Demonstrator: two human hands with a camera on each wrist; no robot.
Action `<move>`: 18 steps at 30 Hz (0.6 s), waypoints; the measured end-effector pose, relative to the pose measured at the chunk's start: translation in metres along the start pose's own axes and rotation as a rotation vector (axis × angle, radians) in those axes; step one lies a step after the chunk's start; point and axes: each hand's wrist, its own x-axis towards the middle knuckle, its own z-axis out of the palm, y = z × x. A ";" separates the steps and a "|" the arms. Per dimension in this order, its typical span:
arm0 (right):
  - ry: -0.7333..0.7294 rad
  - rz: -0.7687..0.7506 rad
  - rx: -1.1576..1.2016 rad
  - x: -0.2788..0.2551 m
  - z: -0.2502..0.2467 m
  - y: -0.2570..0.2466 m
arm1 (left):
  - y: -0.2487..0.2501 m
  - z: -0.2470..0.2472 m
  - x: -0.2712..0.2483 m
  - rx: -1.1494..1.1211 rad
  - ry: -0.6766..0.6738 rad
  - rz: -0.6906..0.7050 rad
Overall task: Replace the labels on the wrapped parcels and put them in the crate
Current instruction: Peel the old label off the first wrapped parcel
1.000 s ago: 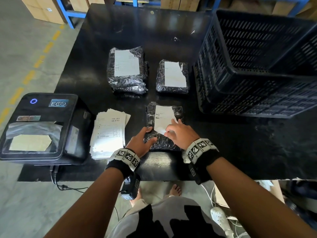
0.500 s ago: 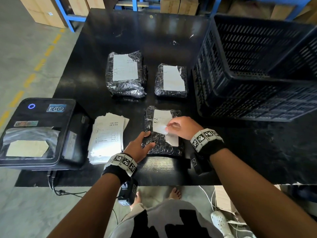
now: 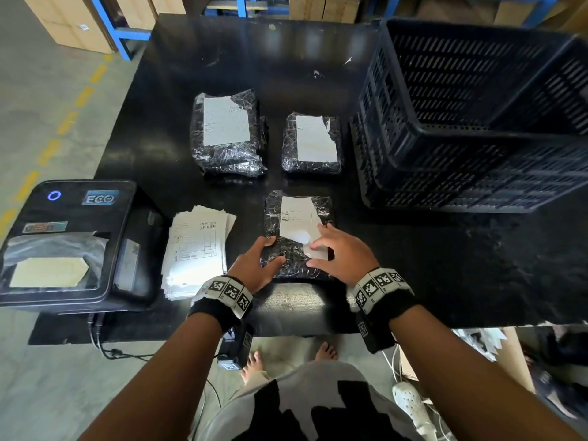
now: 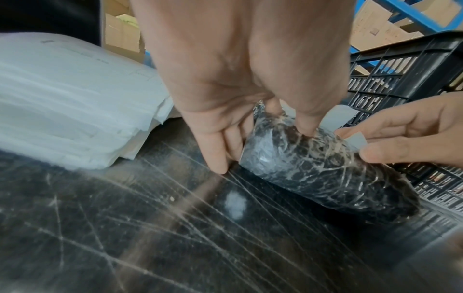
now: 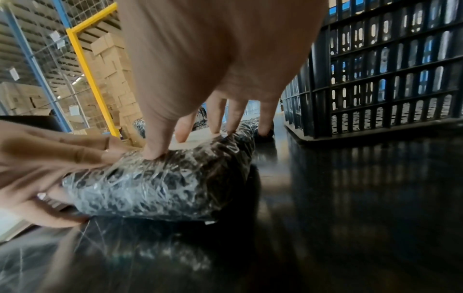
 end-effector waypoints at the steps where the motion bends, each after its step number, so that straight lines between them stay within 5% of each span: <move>1: 0.000 -0.005 -0.019 0.001 0.000 0.001 | 0.001 0.000 0.001 -0.004 -0.002 0.000; 18: -0.226 -0.093 -0.324 0.022 -0.022 -0.020 | 0.017 0.015 0.020 0.059 -0.021 0.021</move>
